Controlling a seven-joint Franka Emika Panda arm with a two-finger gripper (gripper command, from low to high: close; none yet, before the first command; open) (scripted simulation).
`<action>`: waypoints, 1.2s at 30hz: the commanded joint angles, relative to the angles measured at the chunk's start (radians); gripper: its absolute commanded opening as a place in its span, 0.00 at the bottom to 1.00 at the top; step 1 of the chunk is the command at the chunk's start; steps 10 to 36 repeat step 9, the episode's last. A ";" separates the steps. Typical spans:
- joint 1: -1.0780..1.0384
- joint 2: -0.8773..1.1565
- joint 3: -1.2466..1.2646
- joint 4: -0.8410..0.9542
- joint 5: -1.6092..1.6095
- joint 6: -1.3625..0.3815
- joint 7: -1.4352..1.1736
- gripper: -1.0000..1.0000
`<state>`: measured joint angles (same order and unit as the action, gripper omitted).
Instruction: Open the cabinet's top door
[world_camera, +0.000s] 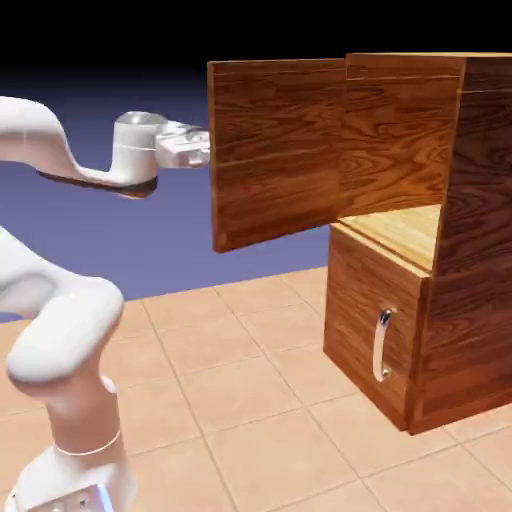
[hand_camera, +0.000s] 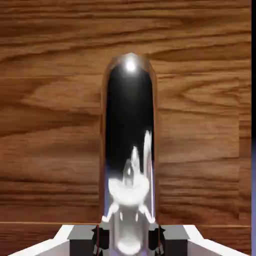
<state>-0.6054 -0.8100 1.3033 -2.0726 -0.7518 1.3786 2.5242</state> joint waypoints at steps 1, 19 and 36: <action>-0.036 -0.004 0.029 0.033 0.014 -0.029 -0.006 0.00; -0.275 -0.064 0.191 0.259 0.098 -0.199 -0.062 1.00; -0.275 -0.064 0.191 0.259 0.098 -0.199 -0.062 1.00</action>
